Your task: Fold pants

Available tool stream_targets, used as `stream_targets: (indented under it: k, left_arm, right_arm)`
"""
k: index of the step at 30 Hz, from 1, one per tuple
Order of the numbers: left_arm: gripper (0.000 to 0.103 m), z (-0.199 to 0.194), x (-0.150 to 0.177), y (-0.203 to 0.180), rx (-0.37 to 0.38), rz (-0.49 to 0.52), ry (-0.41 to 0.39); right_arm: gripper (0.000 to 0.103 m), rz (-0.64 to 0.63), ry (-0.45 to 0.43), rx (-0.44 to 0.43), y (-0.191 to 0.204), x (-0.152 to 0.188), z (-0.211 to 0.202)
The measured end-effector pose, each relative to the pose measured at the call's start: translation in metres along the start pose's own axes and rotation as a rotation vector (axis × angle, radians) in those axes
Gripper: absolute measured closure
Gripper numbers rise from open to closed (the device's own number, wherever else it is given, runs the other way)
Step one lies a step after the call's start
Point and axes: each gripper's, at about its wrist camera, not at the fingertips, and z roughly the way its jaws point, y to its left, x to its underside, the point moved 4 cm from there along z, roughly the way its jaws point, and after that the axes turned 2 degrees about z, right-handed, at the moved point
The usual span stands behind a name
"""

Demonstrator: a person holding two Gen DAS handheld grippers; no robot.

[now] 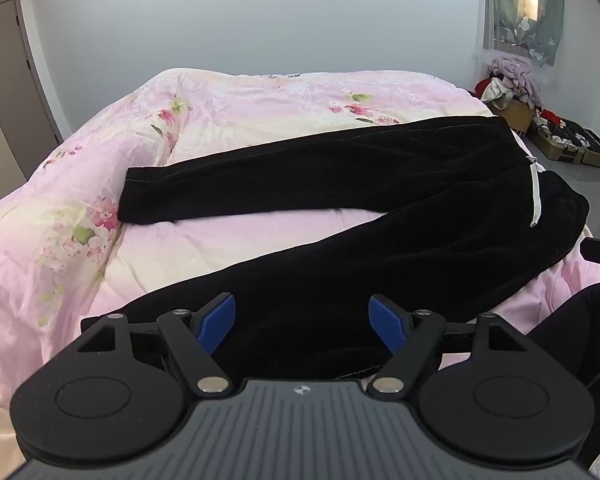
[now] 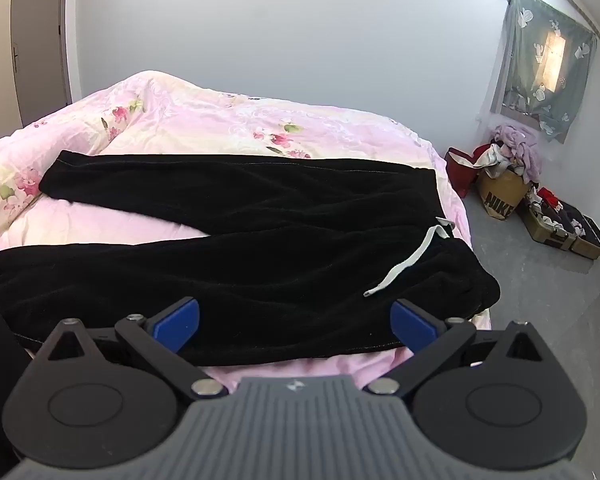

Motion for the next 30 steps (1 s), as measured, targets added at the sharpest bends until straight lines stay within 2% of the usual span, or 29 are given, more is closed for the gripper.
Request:
stream_targets:
  k: [7,9,12,14,30]
  left_arm:
    - [0.014,-0.005,-0.001,0.007,0.004,-0.008,-0.021]
    - [0.014,0.0,0.008,0.002,-0.015,-0.008,-0.001]
    - [0.014,0.0,0.002,0.001,-0.02,-0.002,0.008]
    - [0.014,0.0,0.002,0.0,-0.021,-0.004,0.01]
    - [0.014,0.002,0.001,-0.001,-0.015,0.0,0.016]
  right_arm:
    - [0.005,-0.003,-0.001,-0.004,0.004,0.002,0.0]
    - [0.005,-0.003,-0.002,-0.006,0.007,0.003,-0.002]
    - [0.005,-0.005,-0.009,-0.01,0.015,0.006,-0.006]
    - [0.005,-0.004,-0.006,-0.024,0.002,0.002,0.001]
    - [0.005,0.01,-0.007,-0.023,-0.002,0.006,-0.003]
